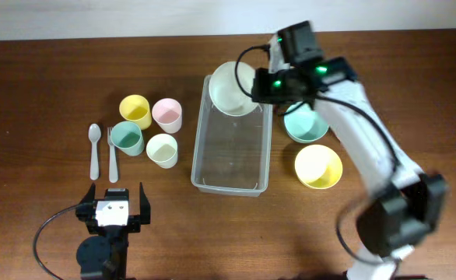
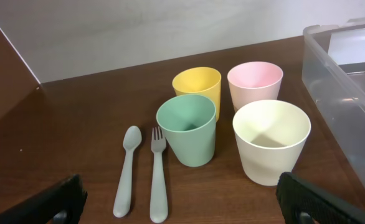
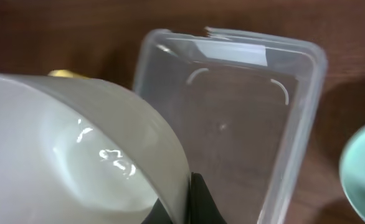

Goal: Pack container
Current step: 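Carry the white bowl with right gripper into the clear container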

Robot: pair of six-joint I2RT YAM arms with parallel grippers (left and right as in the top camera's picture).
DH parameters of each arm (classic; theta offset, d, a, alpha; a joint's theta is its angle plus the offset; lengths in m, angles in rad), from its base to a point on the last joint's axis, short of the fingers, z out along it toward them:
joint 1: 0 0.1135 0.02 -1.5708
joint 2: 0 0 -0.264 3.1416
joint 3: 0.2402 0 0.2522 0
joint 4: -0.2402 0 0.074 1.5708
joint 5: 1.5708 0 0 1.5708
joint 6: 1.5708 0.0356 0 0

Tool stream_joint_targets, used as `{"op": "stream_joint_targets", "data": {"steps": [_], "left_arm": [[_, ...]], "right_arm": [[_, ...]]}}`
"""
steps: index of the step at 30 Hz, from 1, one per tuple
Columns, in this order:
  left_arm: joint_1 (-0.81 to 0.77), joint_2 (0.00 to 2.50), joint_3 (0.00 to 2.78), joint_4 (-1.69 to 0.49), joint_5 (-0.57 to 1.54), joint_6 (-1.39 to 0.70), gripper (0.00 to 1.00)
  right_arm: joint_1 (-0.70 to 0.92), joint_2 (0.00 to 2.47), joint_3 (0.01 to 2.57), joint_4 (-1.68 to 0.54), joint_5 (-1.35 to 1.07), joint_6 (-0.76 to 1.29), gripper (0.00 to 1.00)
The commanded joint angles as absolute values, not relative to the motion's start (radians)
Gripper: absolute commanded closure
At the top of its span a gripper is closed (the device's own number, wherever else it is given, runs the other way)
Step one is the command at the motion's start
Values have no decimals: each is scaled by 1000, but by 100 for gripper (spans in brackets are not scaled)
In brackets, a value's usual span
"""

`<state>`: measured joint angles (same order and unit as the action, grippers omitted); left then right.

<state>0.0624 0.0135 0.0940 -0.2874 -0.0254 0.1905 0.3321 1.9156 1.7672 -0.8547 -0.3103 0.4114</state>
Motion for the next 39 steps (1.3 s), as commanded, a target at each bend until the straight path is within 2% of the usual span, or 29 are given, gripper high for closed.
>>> {"op": "stream_joint_targets", "data": {"steps": [1,10,12,16,23,28,32,39], "left_arm": [[68,7,89,-285,-14,203,0],[68,7,89,-285,-14,203,0],[68,7,89,-285,-14,203,0],[68,7,89,-285,-14,203,0],[68,7,89,-285,-14,203,0],[68,7,89,-285,-14,203,0],[68,7,89,-285,-14,203,0],[68,7,89,-285,-14,203,0]], "right_arm": [[339,2020,1803,-810,-282,443,96],[339,2123,1803,-743,-276,446,95],[339,2123,1806,-736,-277,446,76],[339,2115,1832,-743,-326,406,60],[294,2021,1939,-918,-381,385,60],[196,1898,1997,-1181,-276,362,55],[97,1830,1997,-1351,-145,352,41],[-136,1848,1977,-1400,-62,329,38]]}}
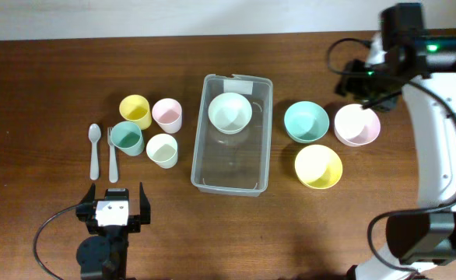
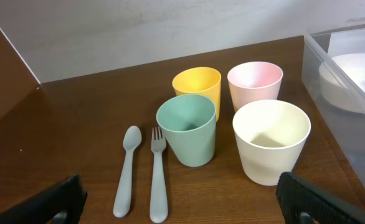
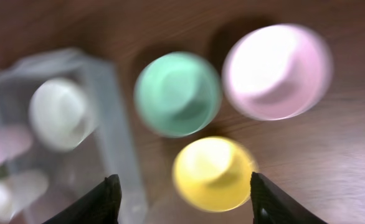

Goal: Pack container
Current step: 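Carry the white bowl with right gripper into the clear container, then move right gripper to the pink bowl and grasp its rim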

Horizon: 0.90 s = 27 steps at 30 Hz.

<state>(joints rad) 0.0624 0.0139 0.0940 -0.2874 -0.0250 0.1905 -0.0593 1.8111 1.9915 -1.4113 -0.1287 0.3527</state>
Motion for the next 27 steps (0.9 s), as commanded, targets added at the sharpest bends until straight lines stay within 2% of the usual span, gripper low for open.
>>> {"op": "stream_joint_targets", "data": {"steps": [1,10,23,27], "left_arm": [[68,7,89,-285,-14,203,0],[68,7,89,-285,-14,203,0],[68,7,89,-285,-14,203,0],[68,7,89,-285,-14,203,0]], "right_arm": [[-168,1861,1969,-1386,-63,329,38],[-335,2036,1867,-1303,-108,293,37],[-374,2207,1842,-1240,-189,232,38],[-374,2251,1840,-1232,-191,231,48]]}}
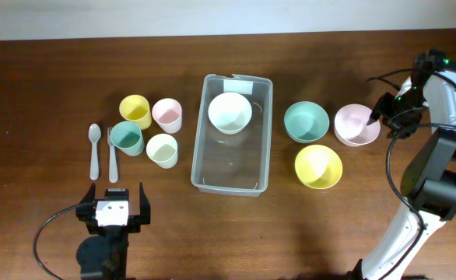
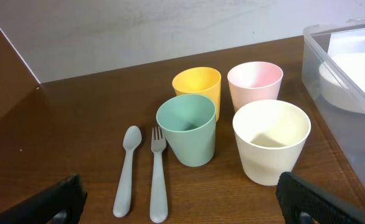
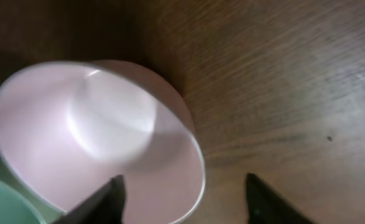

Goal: Pack container
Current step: 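Move right gripper to the pink bowl and grasp its rim, then stack the pink bowl onto the white bowl in the container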

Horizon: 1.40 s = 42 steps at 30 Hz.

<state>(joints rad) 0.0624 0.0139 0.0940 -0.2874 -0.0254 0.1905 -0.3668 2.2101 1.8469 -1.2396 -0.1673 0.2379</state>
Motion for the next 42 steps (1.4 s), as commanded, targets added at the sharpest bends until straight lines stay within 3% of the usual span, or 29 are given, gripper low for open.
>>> {"op": "stream_joint_targets", "data": {"steps": [1,4,7,10,14,23,29,36,42], "left_arm": [[68,7,89,-285,-14,203,0],[68,7,89,-286,-14,203,0],[68,7,89,-285,-14,203,0],[68,7,89,-285,-14,203,0],[68,7,89,-285,-14,203,0],[68,7,89,-285,-14,203,0],[68,7,89,-285,-14,203,0],[68,7,89,-285,-14,203,0],[68,7,89,-285,-14,203,0]], "right_arm": [[-374,2263,1838,-1229,-191,231,51],[-374,2287,1833,-1216,-196,232,59],[-374,2292,1823,-1187,-200,232,77],[-374,2292,1823,-1172,-208,232,80],[-374,2292,1823,-1164,-210,233,96],[-416,2260,1824,-1165,-290,244,96],[-420,2087,1824,-1179,-520,239,96],[-233,1803,1825,-1166,-520,239,96],[30,1762,1825,-1120,-511,241,96]]}}
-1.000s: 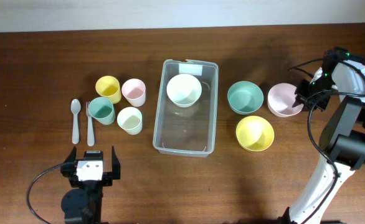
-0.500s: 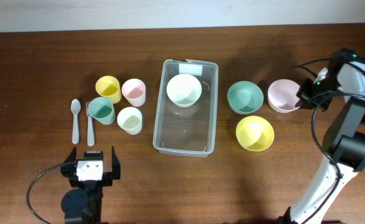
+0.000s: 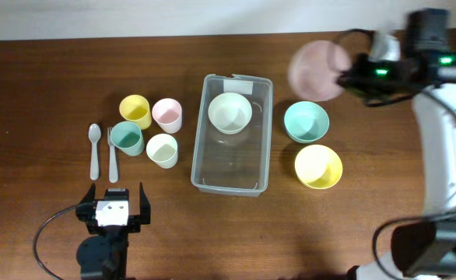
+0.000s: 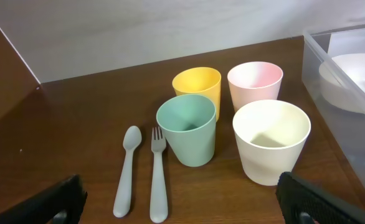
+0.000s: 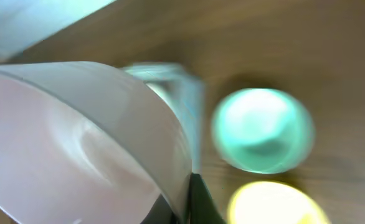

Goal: Pack container
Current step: 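Stack the pink bowl onto the white bowl in the container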

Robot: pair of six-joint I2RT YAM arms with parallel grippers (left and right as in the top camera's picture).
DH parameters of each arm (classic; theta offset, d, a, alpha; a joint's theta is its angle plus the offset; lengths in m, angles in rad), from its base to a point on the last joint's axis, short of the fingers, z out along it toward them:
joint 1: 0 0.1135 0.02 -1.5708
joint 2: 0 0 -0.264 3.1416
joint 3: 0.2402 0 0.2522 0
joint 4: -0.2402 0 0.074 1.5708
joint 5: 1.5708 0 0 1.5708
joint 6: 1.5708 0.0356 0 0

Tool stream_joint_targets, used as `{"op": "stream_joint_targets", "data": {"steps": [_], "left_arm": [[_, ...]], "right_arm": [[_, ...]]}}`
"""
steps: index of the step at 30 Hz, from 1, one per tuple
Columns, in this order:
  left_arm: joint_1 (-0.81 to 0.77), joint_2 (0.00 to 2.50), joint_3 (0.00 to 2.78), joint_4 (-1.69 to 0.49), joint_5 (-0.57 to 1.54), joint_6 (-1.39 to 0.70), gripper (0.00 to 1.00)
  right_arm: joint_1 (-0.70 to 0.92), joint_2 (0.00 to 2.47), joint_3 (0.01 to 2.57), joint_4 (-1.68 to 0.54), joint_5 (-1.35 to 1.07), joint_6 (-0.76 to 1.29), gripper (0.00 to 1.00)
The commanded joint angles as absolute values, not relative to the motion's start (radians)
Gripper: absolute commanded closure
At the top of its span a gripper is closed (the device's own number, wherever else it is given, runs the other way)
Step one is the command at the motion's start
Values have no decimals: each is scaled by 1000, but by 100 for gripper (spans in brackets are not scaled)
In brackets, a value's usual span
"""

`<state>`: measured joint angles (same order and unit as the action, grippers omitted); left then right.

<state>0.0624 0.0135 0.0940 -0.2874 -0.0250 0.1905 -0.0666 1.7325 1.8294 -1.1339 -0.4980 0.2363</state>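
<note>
The clear plastic container (image 3: 232, 167) lies mid-table with a white bowl (image 3: 229, 113) in its far end. My right gripper (image 3: 346, 78) is shut on a pink bowl (image 3: 318, 68), held in the air just right of the container's far corner; in the right wrist view the pink bowl (image 5: 76, 143) fills the left half. A teal bowl (image 3: 306, 122) and a yellow bowl (image 3: 318, 166) sit right of the container. My left gripper (image 4: 179, 202) rests open near the front edge, before the cups.
Left of the container stand a yellow cup (image 3: 135, 110), a pink cup (image 3: 167, 115), a green cup (image 3: 126, 138) and a cream cup (image 3: 162, 150). A spoon (image 3: 94, 150) and a fork (image 3: 112, 155) lie further left.
My right gripper was open around the rim of the pink bowl on the table at far right. Now it is shut on that bowl, lifted and moved left toward the container.
My right gripper first held the white bowl over the container's far end. Then the bowl lay in the container and the gripper was open at far right. It then stood at the pink bowl, and now holds it in the air. The left arm stayed still.
</note>
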Motion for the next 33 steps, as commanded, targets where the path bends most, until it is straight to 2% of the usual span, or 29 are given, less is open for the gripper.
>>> {"op": "stream_joint_targets", "data": {"steps": [1,6,10,23,24,26,29,33], "left_arm": [[68,7,89,-285,-14,203,0],[68,7,89,-285,-14,203,0],[68,7,89,-285,-14,203,0],[68,7,89,-285,-14,203,0],[68,7,89,-285,-14,203,0],[68,7,89,-285,-14,203,0],[68,7,89,-285,-14,203,0],[68,7,89,-285,-14,203,0]], "right_arm": [[72,1774,1825,-1101,-496,244,96],[252,1853,1825,-991,-339,286,96],[337,1943,1825,-910,-195,329,96],[357,2149,1825,-767,-185,400,96],[357,2148,1826,-766,-203,383,94],[357,2130,1840,-781,-296,297,81],[343,2067,1871,-870,-392,269,80],[295,1929,1883,-980,-332,270,52]]}}
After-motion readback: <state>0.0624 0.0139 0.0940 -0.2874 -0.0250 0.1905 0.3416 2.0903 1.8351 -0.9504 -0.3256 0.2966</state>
